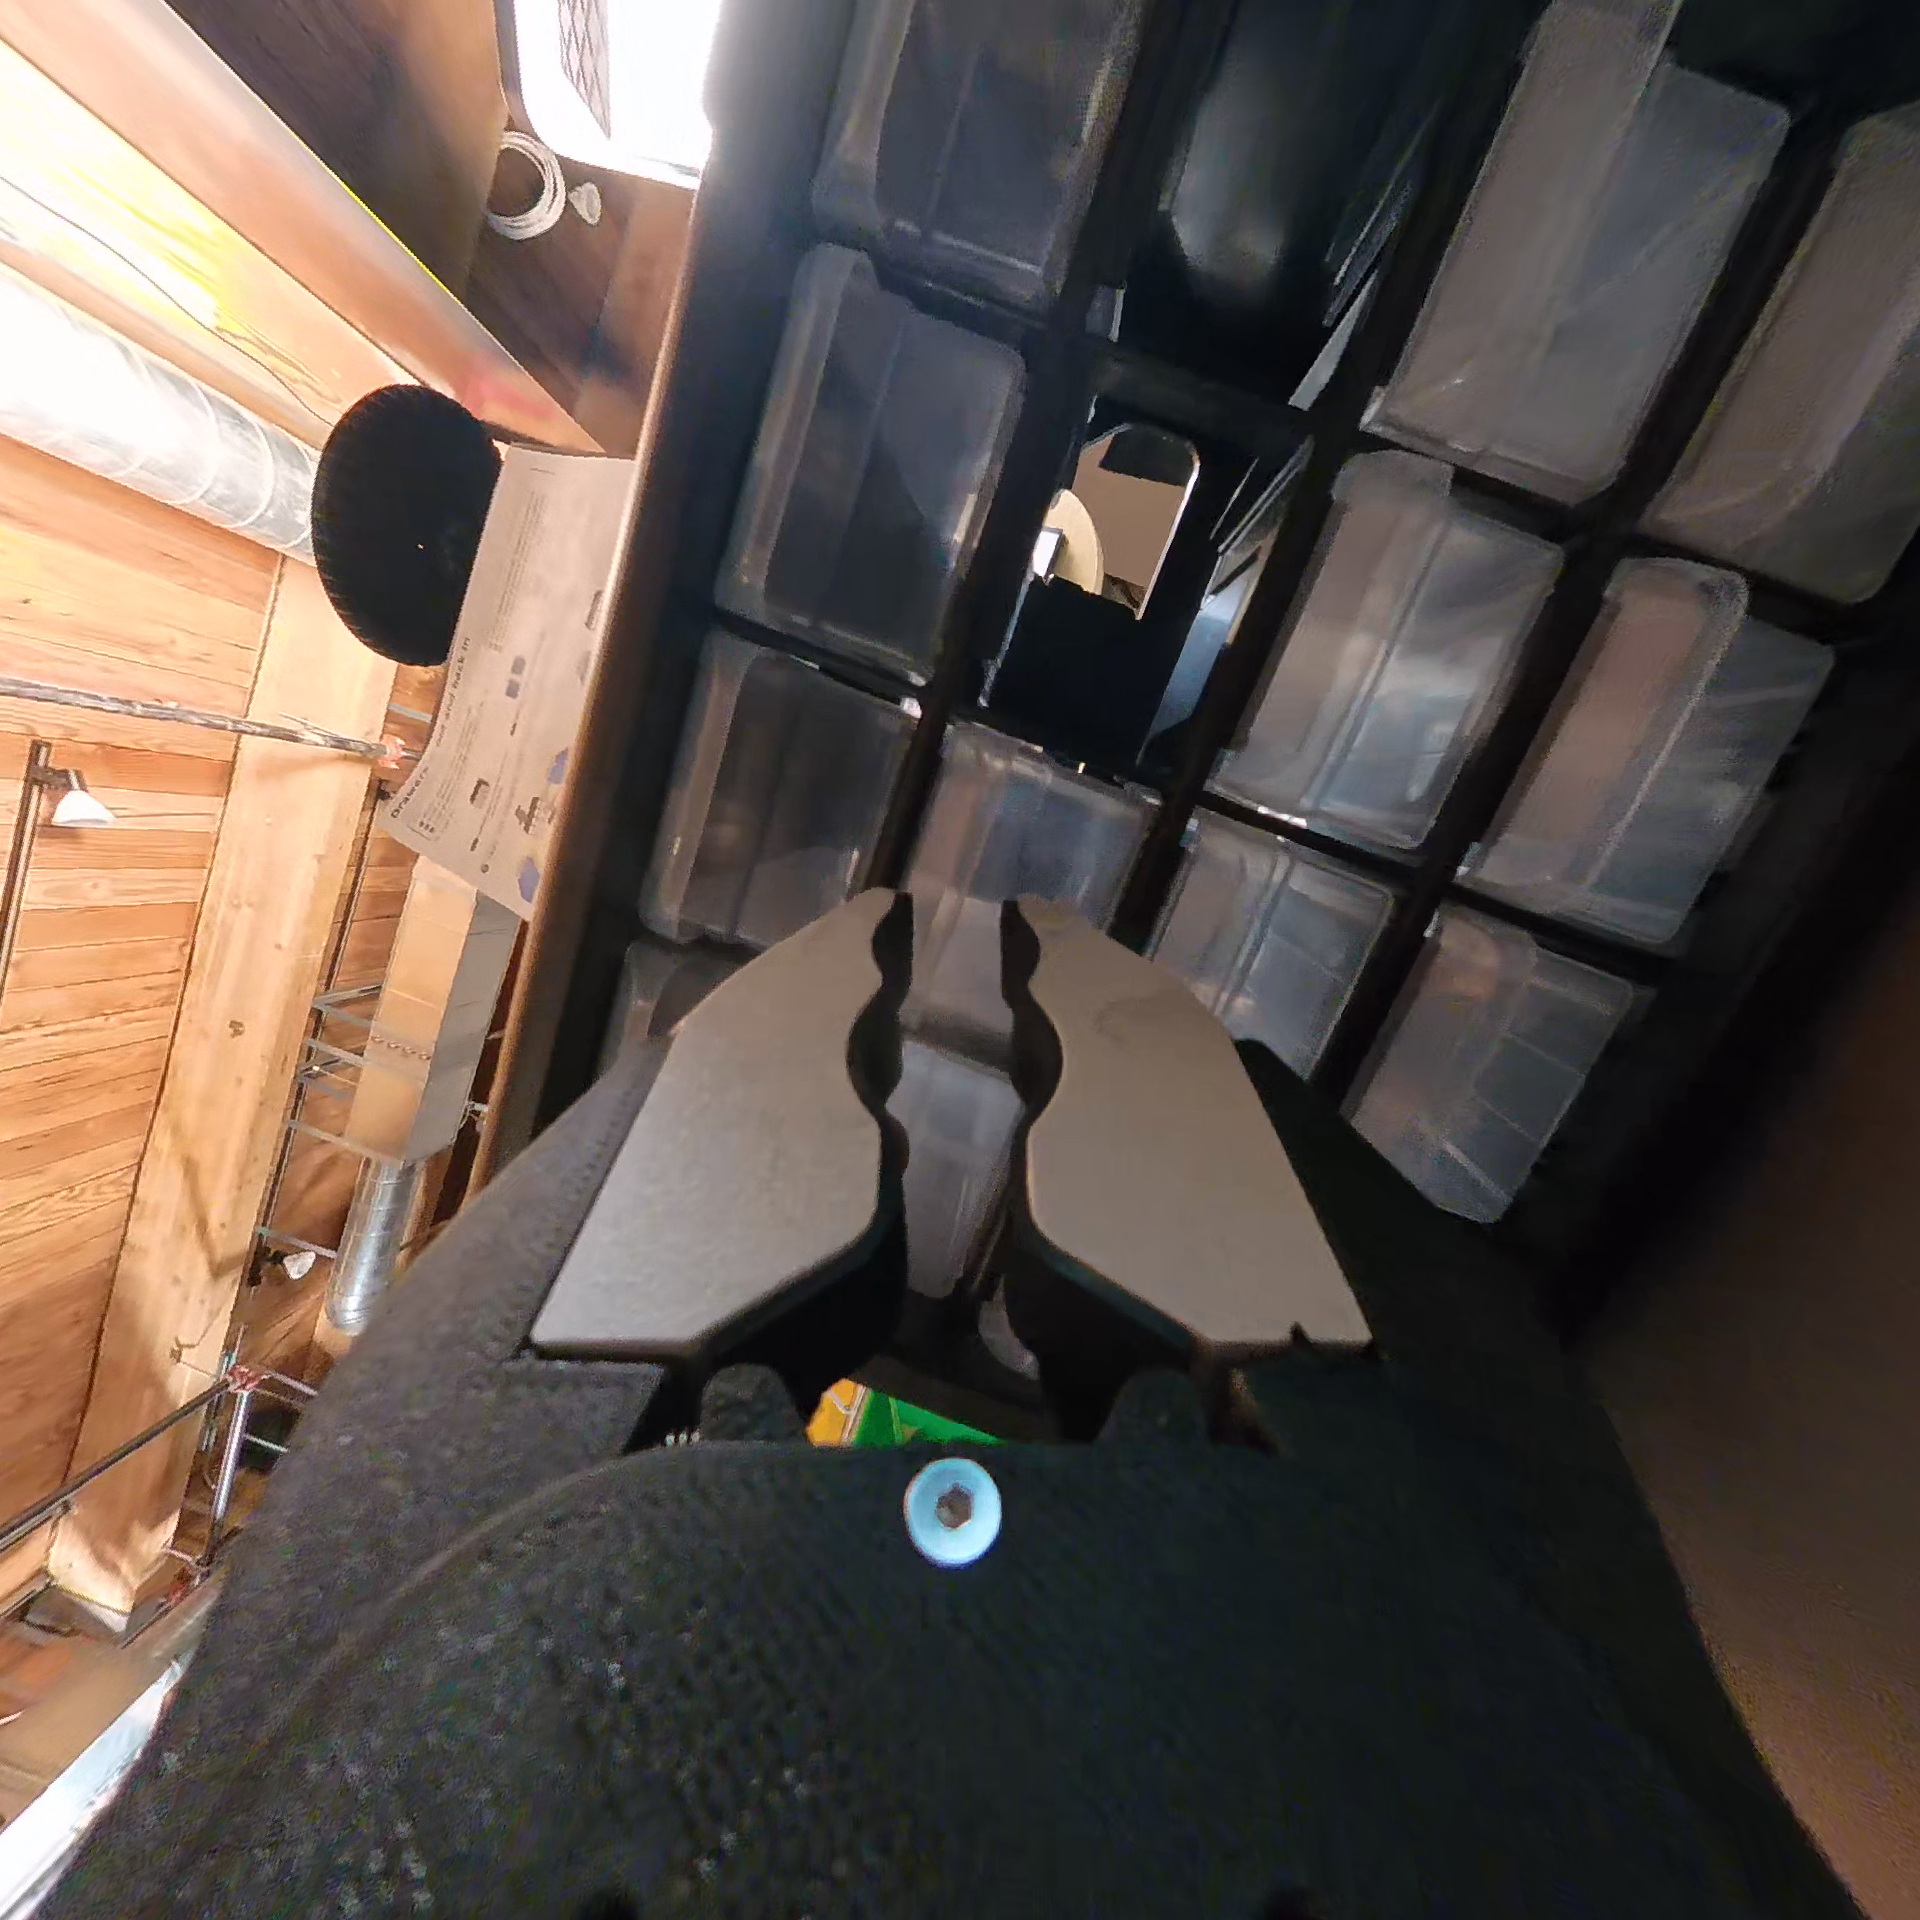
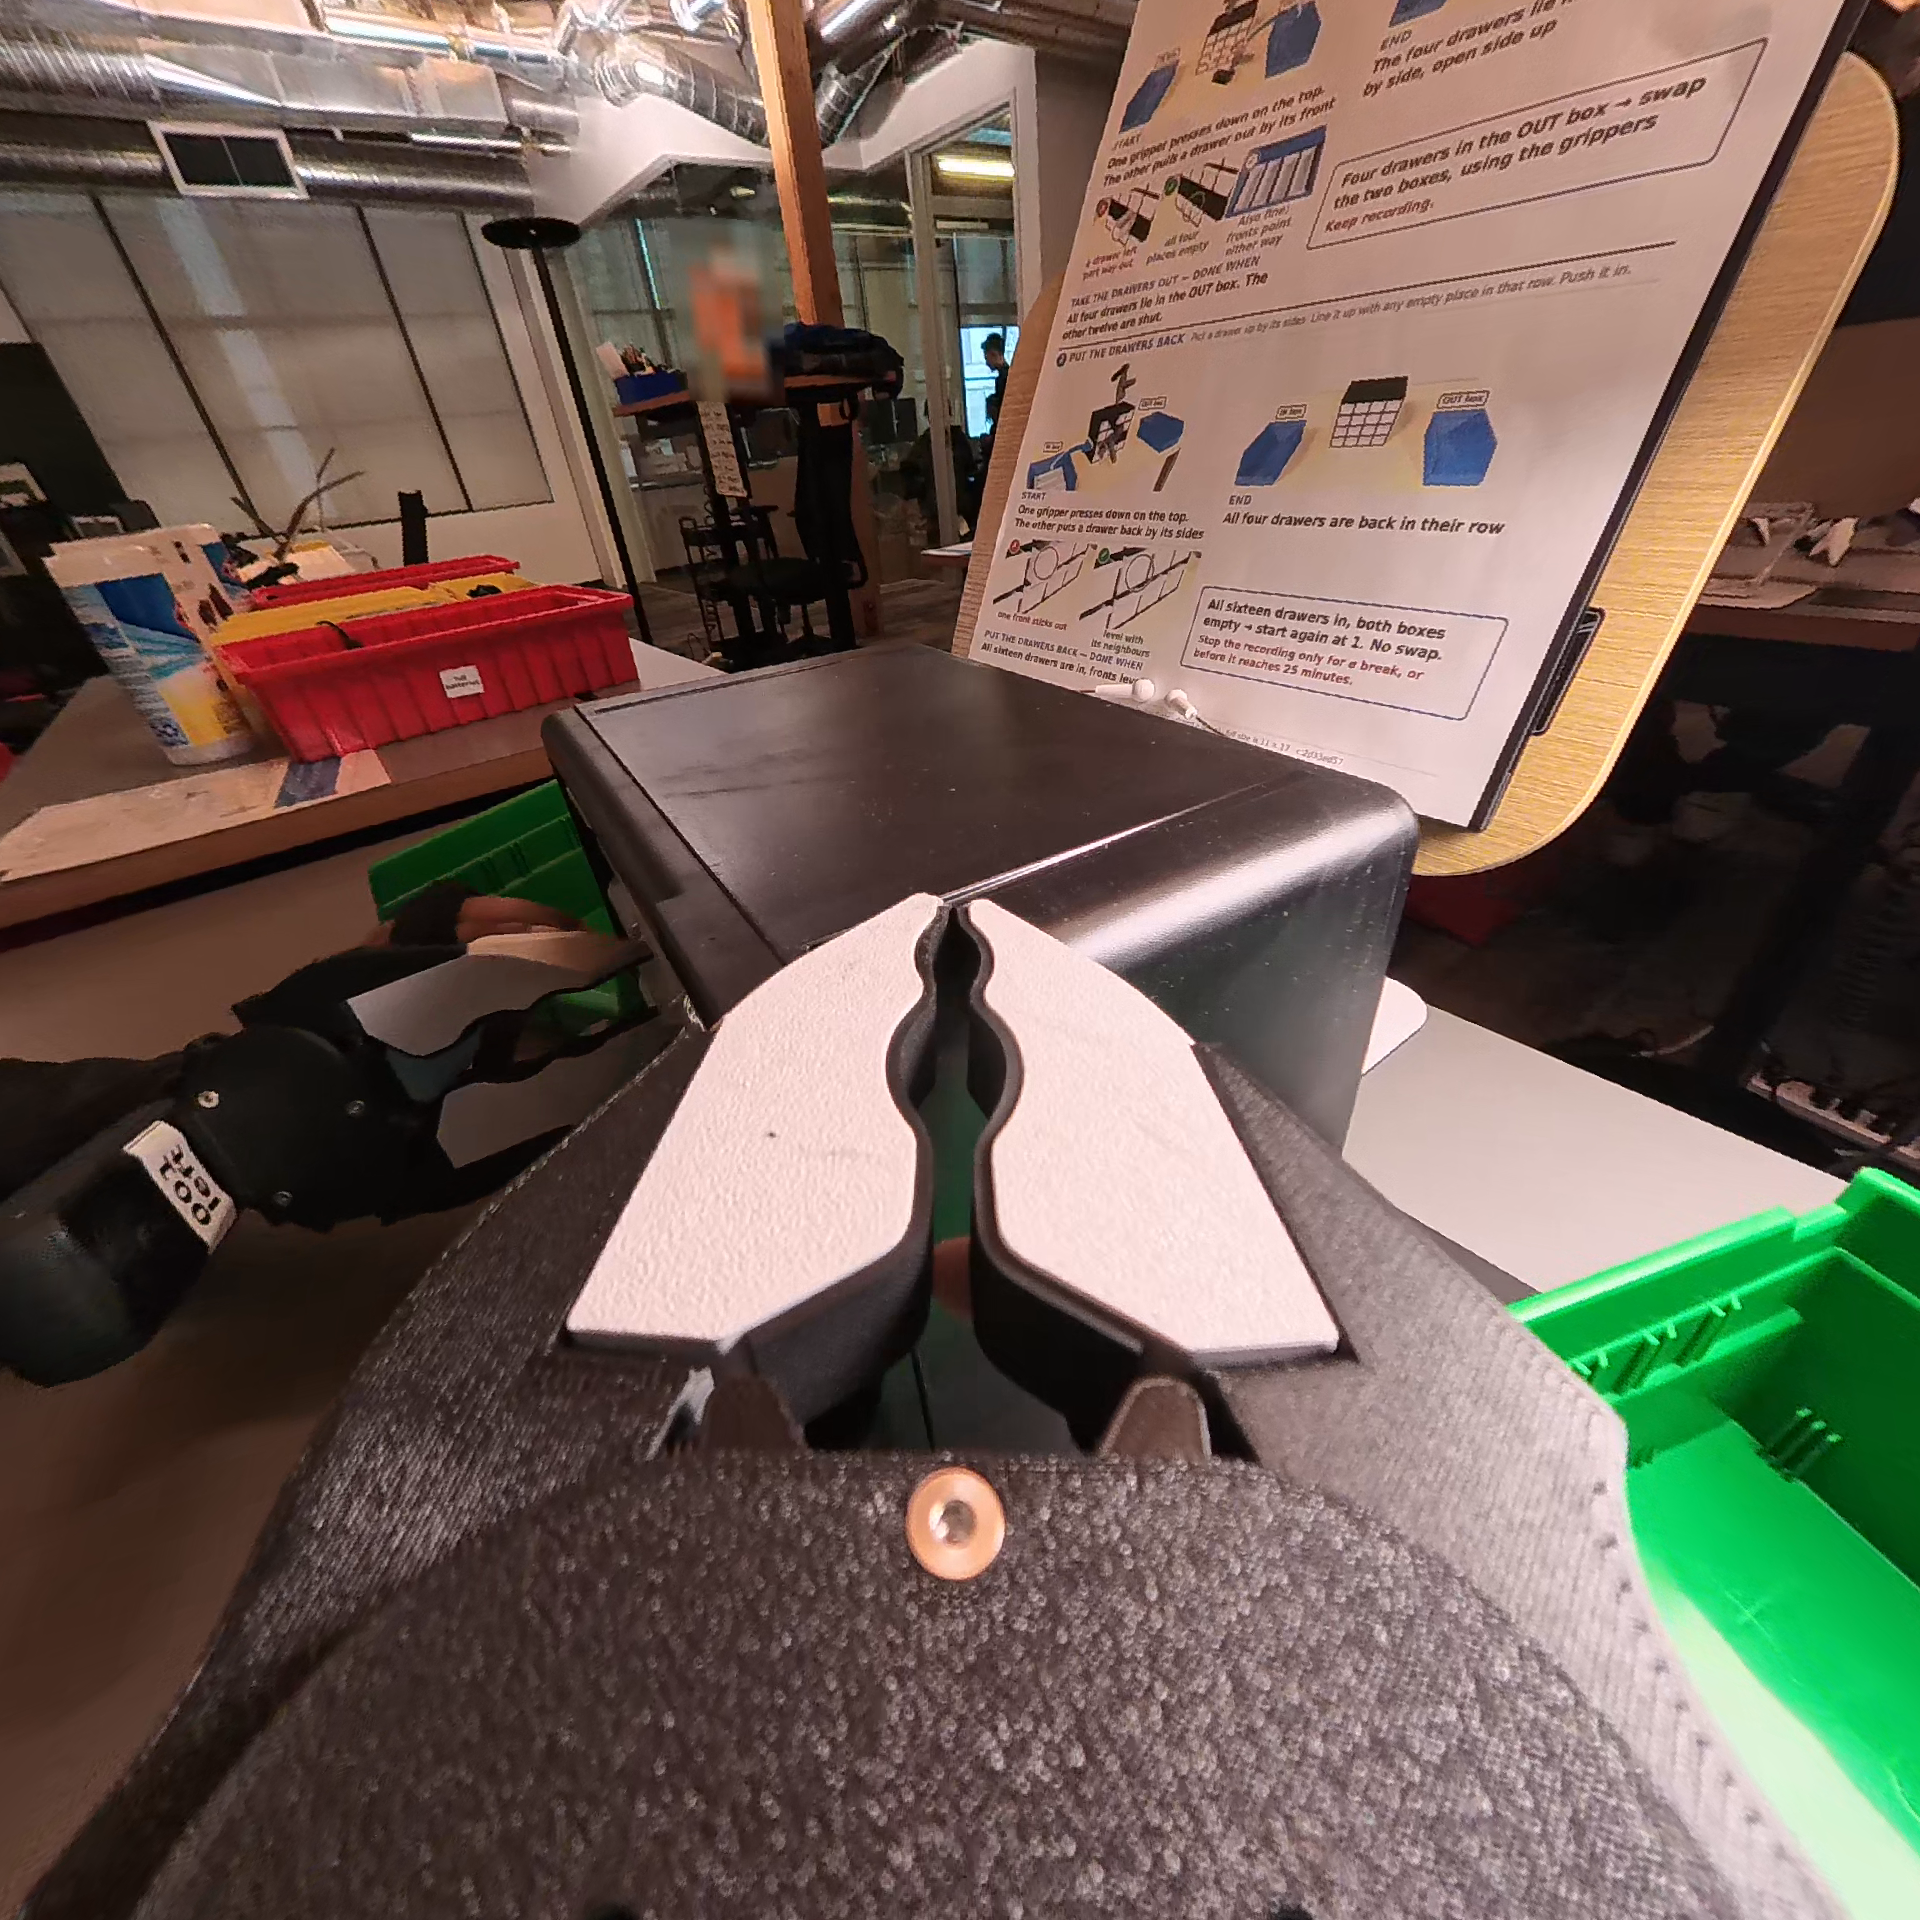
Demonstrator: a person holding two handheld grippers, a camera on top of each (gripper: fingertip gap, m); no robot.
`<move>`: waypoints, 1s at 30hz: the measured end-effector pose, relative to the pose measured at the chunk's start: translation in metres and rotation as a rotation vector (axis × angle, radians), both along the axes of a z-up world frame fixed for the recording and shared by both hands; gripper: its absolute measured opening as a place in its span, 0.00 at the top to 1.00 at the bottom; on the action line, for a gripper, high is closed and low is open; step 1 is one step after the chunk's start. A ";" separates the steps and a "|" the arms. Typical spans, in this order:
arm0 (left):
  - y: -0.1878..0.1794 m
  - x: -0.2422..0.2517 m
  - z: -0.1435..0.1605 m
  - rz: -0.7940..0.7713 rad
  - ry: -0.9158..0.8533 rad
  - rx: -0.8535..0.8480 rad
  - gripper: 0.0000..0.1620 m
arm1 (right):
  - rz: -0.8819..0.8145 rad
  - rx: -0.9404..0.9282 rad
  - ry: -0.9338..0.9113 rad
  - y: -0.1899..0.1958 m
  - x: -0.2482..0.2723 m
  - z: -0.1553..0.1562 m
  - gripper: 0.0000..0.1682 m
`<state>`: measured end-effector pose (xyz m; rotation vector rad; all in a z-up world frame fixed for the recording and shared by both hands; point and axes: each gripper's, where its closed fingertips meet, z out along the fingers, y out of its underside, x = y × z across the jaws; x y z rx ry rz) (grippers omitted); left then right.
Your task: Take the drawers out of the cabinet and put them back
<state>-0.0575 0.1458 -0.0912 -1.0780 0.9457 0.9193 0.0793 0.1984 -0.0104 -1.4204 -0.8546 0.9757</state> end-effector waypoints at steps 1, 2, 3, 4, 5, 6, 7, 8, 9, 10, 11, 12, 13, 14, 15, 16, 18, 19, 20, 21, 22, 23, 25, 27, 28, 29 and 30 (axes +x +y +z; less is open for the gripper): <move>0.002 0.000 0.002 0.005 -0.001 0.005 0.91 | -0.002 0.000 -0.001 0.000 0.000 0.000 1.00; 0.003 0.000 0.003 0.007 -0.002 0.012 0.93 | -0.005 0.001 -0.002 0.000 0.000 0.000 1.00; 0.003 0.000 0.004 0.007 -0.007 0.012 0.94 | -0.007 0.003 -0.004 0.000 0.000 0.000 1.00; 0.003 0.000 0.004 0.006 -0.013 0.003 0.94 | -0.009 0.005 -0.006 0.000 0.000 0.000 1.00; 0.003 0.000 0.004 0.006 -0.016 -0.013 0.93 | -0.009 0.006 -0.006 0.000 0.000 0.000 1.00; 0.002 0.000 0.003 0.005 -0.015 -0.040 0.92 | -0.008 0.005 -0.006 0.000 0.000 0.000 1.00; 0.000 0.000 0.002 -0.002 -0.024 -0.083 0.91 | -0.005 0.003 -0.004 0.000 0.000 0.000 1.00; -0.003 0.001 0.000 -0.025 -0.054 -0.143 0.90 | -0.004 0.002 -0.001 0.000 0.000 0.000 1.00; -0.008 0.002 0.000 -0.061 -0.105 -0.205 0.88 | -0.004 0.001 0.000 0.000 0.000 0.000 1.00; -0.016 0.002 0.004 -0.105 -0.174 -0.257 0.88 | -0.003 0.000 -0.001 0.000 0.000 0.000 1.00; -0.025 -0.001 0.013 -0.151 -0.250 -0.296 0.88 | -0.003 0.001 -0.002 0.000 0.000 0.000 1.00; -0.033 -0.008 0.024 -0.190 -0.325 -0.319 0.88 | -0.004 0.003 -0.004 0.000 0.000 0.000 1.00; -0.039 -0.019 0.037 -0.212 -0.389 -0.332 0.88 | -0.003 0.003 -0.005 0.000 0.000 0.000 1.00; -0.041 -0.035 0.050 -0.216 -0.440 -0.339 0.88 | 0.000 0.001 -0.004 0.000 0.000 0.000 1.00; -0.041 -0.055 0.061 -0.201 -0.480 -0.347 0.88 | 0.004 -0.003 -0.001 0.000 0.000 0.000 1.00; -0.038 -0.079 0.069 -0.165 -0.509 -0.365 0.88 | 0.007 -0.006 0.002 0.000 0.000 0.000 1.00; -0.024 -0.132 0.070 -0.042 -0.537 -0.452 0.86 | 0.007 -0.008 0.005 0.000 0.000 0.000 1.00; -0.016 -0.160 0.063 0.033 -0.541 -0.518 0.85 | 0.007 -0.007 0.005 0.000 0.000 0.000 1.00; -0.008 -0.188 0.050 0.116 -0.535 -0.602 0.83 | 0.006 -0.007 0.004 0.000 0.000 0.000 1.00; -0.003 -0.216 0.033 0.210 -0.516 -0.697 0.80 | 0.004 -0.006 0.002 0.000 0.000 0.000 1.00; 0.000 -0.243 0.014 0.308 -0.487 -0.793 0.78 | 0.003 -0.005 0.001 0.000 0.000 0.000 1.00; 0.000 -0.265 -0.006 0.392 -0.452 -0.888 0.77 | 0.003 -0.004 -0.001 0.000 0.000 0.000 1.00; -0.003 -0.300 -0.038 0.527 -0.355 -1.025 0.76 | 0.002 -0.003 0.000 0.000 0.000 0.000 1.00; -0.007 -0.325 -0.064 0.630 -0.209 -1.115 0.76 | 0.004 -0.005 0.004 0.000 0.000 0.000 1.00; -0.009 -0.335 -0.075 0.676 -0.156 -1.159 0.76 | 0.006 -0.007 0.007 0.000 0.000 0.000 1.00; -0.011 -0.342 -0.085 0.716 -0.119 -1.199 0.77 | 0.010 -0.009 0.011 0.000 0.000 0.000 1.00; -0.013 -0.347 -0.095 0.750 -0.089 -1.239 0.77 | 0.014 -0.012 0.014 0.000 0.000 0.000 1.00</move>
